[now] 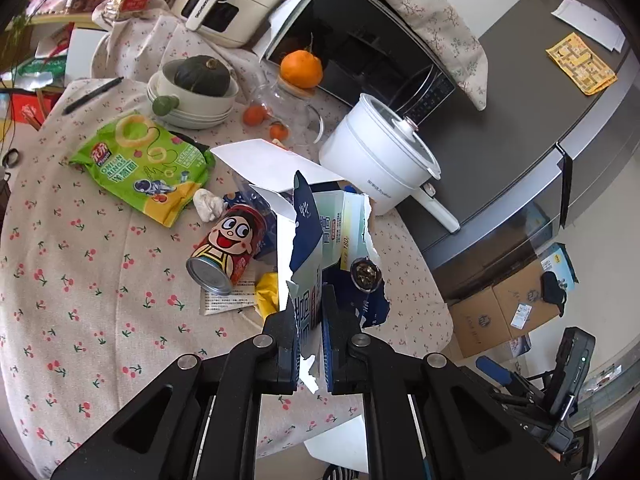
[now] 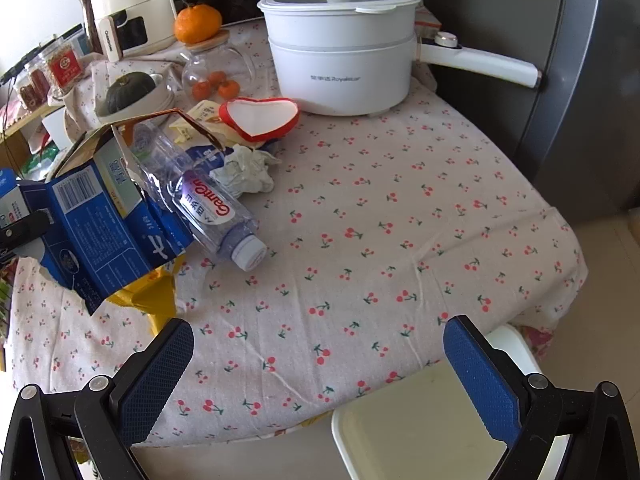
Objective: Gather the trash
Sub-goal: 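Reach the left gripper to the blue-and-white milk cartons and close on them, then lift the cartons with the left gripper while the right gripper grasps the white snack bag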
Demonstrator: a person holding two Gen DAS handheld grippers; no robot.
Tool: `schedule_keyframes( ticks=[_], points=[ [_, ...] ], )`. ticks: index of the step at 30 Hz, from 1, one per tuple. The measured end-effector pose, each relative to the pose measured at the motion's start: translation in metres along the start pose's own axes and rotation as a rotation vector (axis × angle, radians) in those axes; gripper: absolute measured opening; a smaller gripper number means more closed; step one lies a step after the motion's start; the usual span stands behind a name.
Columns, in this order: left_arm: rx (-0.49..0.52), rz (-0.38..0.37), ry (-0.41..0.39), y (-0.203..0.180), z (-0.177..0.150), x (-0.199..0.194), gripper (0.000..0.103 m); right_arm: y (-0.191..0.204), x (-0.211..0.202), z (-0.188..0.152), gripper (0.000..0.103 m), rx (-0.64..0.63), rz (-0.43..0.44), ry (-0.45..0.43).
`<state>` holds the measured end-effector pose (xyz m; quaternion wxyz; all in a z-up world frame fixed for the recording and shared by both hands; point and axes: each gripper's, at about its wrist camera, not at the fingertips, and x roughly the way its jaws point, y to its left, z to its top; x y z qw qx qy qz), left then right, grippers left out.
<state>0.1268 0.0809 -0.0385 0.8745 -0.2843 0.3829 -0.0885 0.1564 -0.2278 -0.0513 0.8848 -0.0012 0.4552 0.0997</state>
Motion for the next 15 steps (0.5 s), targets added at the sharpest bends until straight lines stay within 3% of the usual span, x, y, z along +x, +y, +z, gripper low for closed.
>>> schedule_keyframes(
  ticks=[9, 15],
  points=[
    [0.068, 0.079, 0.033, 0.017, -0.018, -0.049, 0.009, 0.026, -0.001, 0.013, 0.099, 0.056, 0.152, -0.016],
    [0.068, 0.125, -0.02, 0.046, -0.014, -0.079, 0.009, 0.067, 0.017, 0.027, 0.09, 0.023, 0.225, 0.004]
  ],
)
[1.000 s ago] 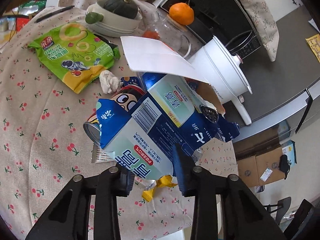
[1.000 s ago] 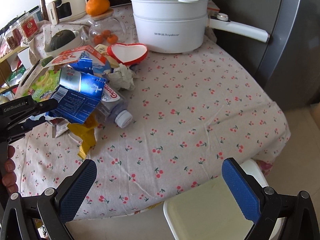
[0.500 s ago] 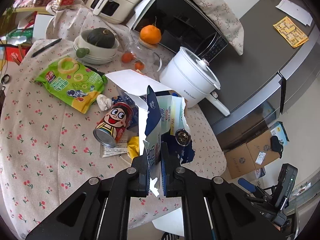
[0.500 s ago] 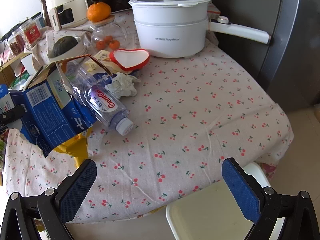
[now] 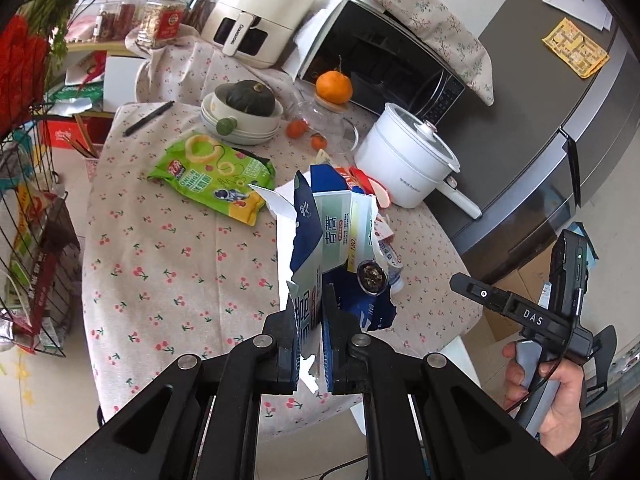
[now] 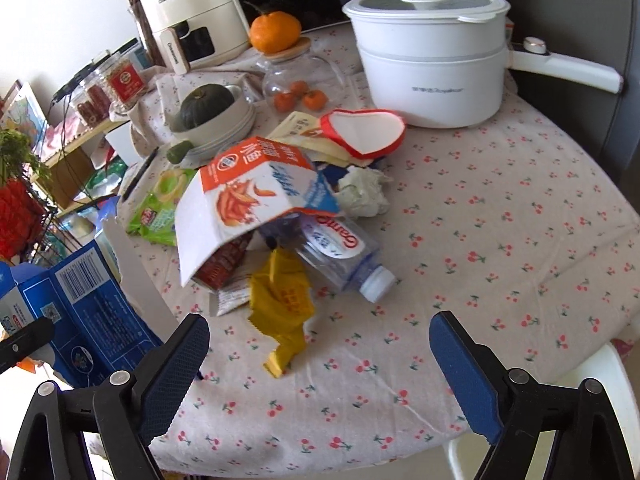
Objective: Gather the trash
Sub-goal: 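Lift the cartons with the left gripper while the right gripper grasps the white snack bag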
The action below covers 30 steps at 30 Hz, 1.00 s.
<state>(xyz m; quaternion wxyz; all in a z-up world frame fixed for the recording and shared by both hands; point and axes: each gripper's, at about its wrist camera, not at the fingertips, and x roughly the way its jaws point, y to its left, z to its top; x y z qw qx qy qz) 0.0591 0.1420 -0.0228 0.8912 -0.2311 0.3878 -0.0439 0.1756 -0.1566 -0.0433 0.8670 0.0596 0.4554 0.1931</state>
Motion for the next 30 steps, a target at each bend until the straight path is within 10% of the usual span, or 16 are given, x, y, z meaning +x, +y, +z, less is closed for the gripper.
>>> schedule_keyframes(
  ticks=[19, 24, 30],
  points=[
    [0.057, 0.157, -0.06, 0.019, 0.01, -0.007, 0.009, 0.015, 0.133, 0.031, 0.047, 0.411, 0.374, 0.015],
    [0.047, 0.157, -0.065, 0.021, 0.011, -0.008, 0.009, 0.01, 0.137, 0.036, 0.007, 0.487, 0.486, -0.026],
    [0.05, 0.127, -0.088, 0.014, 0.01, -0.014, 0.009, 0.026, 0.088, 0.05, 0.001, 0.363, 0.49, -0.102]
  ],
)
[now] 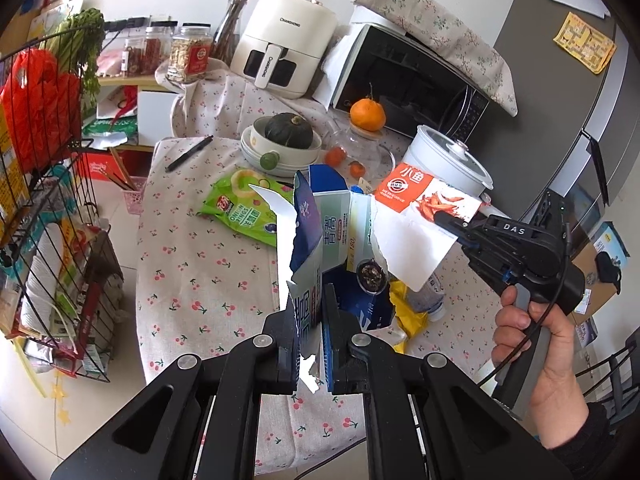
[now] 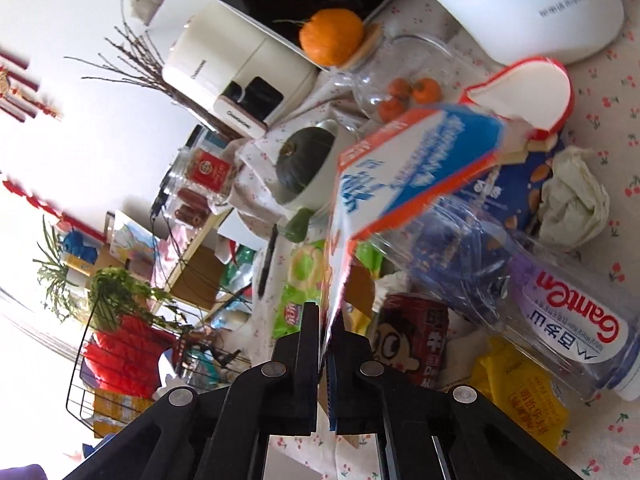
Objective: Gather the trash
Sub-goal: 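Lift the cartons with the left gripper while the right gripper grasps the white snack bag, then carry the cartons over the white bin and open the left gripper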
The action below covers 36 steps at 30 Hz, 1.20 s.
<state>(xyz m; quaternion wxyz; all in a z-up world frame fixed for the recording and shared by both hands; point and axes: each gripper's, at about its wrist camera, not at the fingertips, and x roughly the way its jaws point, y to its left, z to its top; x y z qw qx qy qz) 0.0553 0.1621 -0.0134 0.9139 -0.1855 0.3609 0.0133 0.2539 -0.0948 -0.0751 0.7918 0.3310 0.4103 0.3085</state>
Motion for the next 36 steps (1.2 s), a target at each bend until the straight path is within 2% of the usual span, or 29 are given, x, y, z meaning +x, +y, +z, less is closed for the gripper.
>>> schedule_keyframes(
  ticks=[5, 9, 14, 19, 24, 29, 32, 36],
  points=[
    [0.009, -0.063, -0.001, -0.018, -0.002, -0.005, 0.009, 0.028, -0.059, 0.004, 0.001, -0.111, 0.009, -0.043],
    [0.041, -0.126, 0.016, -0.044, -0.007, -0.003, 0.009, 0.027, -0.117, -0.002, 0.0, -0.158, -0.02, -0.078],
    [0.09, -0.213, 0.071, -0.086, -0.019, 0.009, 0.009, -0.005, -0.171, -0.016, 0.0, -0.113, -0.085, -0.08],
    [0.149, -0.294, 0.152, -0.133, -0.04, 0.027, 0.009, -0.037, -0.213, -0.021, 0.0, -0.107, -0.219, -0.098],
    [0.229, -0.335, 0.208, -0.178, -0.064, 0.042, 0.009, -0.08, -0.261, -0.027, 0.0, -0.081, -0.376, -0.1],
    [0.291, -0.353, 0.252, -0.21, -0.083, 0.057, 0.009, -0.134, -0.287, -0.037, 0.001, -0.005, -0.506, -0.051],
    [0.299, -0.362, 0.274, -0.22, -0.091, 0.064, 0.009, -0.154, -0.286, -0.04, 0.002, 0.02, -0.537, -0.021],
    [0.305, -0.369, 0.295, -0.228, -0.095, 0.073, 0.009, -0.15, -0.291, -0.047, 0.002, 0.033, -0.504, 0.017]
  ],
)
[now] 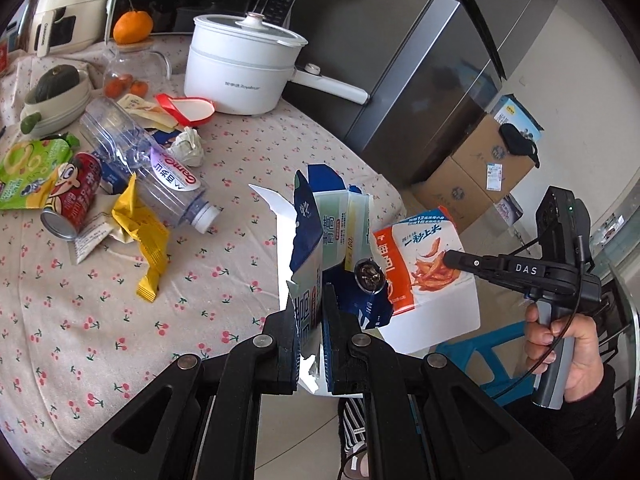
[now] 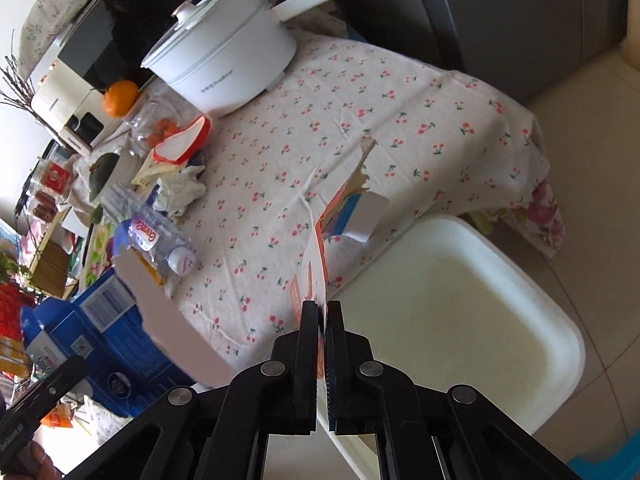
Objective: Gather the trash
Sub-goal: 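Carry the cartons over the white bin and open the left gripper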
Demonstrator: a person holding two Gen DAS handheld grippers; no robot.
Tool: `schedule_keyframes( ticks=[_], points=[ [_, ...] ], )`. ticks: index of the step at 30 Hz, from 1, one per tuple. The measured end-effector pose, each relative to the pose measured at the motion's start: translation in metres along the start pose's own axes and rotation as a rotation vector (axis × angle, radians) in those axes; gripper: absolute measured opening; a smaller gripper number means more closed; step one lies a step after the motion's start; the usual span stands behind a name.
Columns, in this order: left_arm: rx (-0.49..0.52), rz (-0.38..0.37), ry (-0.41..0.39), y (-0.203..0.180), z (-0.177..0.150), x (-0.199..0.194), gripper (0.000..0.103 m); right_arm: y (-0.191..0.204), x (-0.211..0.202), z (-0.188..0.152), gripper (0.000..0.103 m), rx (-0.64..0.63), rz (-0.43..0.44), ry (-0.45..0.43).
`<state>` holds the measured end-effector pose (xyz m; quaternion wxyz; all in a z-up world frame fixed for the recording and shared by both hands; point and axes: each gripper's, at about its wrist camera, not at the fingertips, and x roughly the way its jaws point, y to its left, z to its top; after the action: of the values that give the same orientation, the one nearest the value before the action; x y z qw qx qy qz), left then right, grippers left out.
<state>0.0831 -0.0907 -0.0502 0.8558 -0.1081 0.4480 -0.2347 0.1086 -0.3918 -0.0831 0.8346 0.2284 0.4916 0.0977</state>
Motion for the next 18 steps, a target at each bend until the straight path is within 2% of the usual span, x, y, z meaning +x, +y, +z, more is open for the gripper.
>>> schedule_keyframes(
  ticks=[4, 9, 16, 18],
  points=[
    [0.016, -0.004, 0.016, -0.003, 0.001, 0.007, 0.009, 0.005, -0.015, -0.006, 0.001, -0.048, -0.001, -0.003],
    [0.035, -0.018, 0.031, -0.012, 0.001, 0.015, 0.009, -0.012, -0.012, -0.013, 0.0, -0.022, -0.039, 0.038],
    [0.077, -0.025, 0.07, -0.028, -0.005, 0.035, 0.009, -0.056, 0.03, -0.015, 0.001, 0.121, -0.097, 0.137],
    [0.089, -0.027, 0.081, -0.031, -0.007, 0.041, 0.009, -0.062, 0.041, -0.013, 0.005, 0.15, -0.105, 0.157]
  ],
)
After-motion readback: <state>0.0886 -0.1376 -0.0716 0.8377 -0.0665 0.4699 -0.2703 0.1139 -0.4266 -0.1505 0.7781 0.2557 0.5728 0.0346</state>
